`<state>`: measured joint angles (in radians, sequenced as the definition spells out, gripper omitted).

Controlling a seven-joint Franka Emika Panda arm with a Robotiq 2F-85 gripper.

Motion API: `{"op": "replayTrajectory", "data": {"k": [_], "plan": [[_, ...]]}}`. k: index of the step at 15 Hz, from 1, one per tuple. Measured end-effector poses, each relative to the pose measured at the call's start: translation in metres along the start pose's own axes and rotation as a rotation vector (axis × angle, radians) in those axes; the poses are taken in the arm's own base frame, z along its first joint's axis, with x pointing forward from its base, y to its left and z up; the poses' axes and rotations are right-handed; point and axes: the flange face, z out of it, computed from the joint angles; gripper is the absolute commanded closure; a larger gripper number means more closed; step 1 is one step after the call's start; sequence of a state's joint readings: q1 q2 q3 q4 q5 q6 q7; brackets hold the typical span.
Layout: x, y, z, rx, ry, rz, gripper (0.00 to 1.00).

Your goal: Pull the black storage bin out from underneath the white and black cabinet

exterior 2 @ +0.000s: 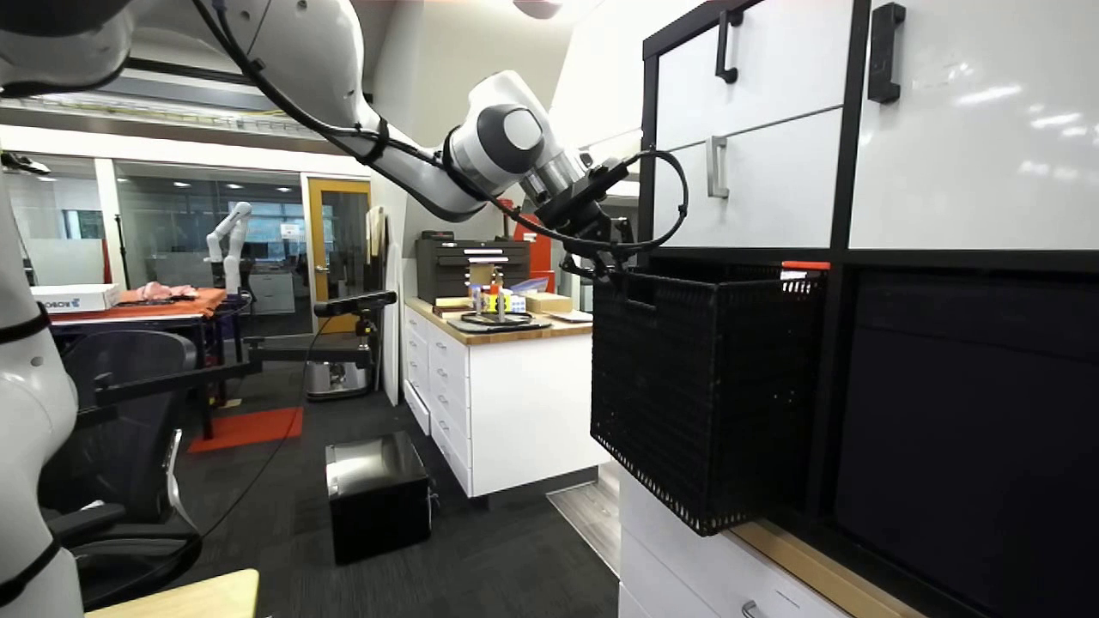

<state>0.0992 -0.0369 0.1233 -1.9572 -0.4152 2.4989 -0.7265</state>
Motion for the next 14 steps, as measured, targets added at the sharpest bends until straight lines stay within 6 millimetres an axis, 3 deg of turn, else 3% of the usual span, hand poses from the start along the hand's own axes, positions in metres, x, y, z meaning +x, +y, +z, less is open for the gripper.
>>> {"op": "replayTrajectory", "data": {"k": [10, 14], "plan": [[-0.004, 0.005, -0.048, -0.029, 0.047, 0.053, 0.02], [-0.010, 0.004, -0.051, 0.066, 0.020, 0.157, 0.00]]}}
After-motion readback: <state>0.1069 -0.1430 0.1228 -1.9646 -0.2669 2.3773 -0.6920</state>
